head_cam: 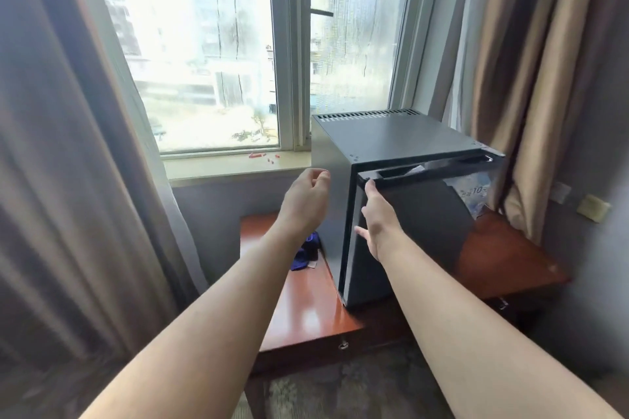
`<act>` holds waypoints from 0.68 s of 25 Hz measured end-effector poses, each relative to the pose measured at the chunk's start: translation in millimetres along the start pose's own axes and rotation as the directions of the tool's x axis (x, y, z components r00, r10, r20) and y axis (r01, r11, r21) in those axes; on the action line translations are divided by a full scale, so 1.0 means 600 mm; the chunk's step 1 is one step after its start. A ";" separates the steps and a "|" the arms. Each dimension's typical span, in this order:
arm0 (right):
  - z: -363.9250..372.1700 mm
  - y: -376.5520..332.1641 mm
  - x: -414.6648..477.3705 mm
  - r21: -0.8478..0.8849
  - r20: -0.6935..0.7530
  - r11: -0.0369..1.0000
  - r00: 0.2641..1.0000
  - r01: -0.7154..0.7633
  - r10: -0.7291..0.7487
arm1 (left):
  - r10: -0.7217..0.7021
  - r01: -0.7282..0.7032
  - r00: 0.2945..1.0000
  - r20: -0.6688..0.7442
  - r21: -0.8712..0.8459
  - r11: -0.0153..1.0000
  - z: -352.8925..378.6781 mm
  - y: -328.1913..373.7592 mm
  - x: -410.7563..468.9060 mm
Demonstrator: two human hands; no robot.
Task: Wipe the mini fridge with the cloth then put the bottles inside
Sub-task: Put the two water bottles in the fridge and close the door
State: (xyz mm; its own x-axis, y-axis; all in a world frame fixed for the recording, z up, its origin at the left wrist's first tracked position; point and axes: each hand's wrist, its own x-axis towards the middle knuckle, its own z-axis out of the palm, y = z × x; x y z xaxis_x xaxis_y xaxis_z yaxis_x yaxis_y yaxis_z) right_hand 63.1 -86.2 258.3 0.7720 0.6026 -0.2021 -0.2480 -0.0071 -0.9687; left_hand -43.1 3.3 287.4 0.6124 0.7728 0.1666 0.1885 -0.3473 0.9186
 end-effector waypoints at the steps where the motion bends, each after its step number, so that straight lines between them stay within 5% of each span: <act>1: -0.002 -0.007 0.014 -0.014 0.007 1.000 1.000 0.003 -0.003 | -0.013 0.013 1.000 -0.027 -0.002 1.000 0.003 0.002 0.009; 8: -0.019 -0.009 0.051 -0.137 0.106 0.991 0.994 -0.008 0.023 | -0.070 0.066 0.986 -0.154 -0.032 0.997 -0.003 0.014 0.014; 13: -0.016 -0.122 -0.024 -0.251 0.069 0.916 0.950 0.313 -0.306 | -0.164 0.143 0.978 -0.130 -0.158 0.977 -0.032 0.076 -0.004; 17: 0.001 -0.226 -0.135 -0.261 0.123 0.901 0.937 0.347 -0.326 | -0.107 0.074 0.974 -0.198 -0.169 0.983 -0.088 0.164 -0.052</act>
State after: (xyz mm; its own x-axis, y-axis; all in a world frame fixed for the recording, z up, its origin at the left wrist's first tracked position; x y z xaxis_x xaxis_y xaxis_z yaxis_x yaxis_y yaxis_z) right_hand 33.8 -133.6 406.4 0.7324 0.6656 0.1437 0.1974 -0.0055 -0.9803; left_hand -84.3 -27.1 391.5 0.4242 0.8955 0.1350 0.1006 -0.1947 0.9757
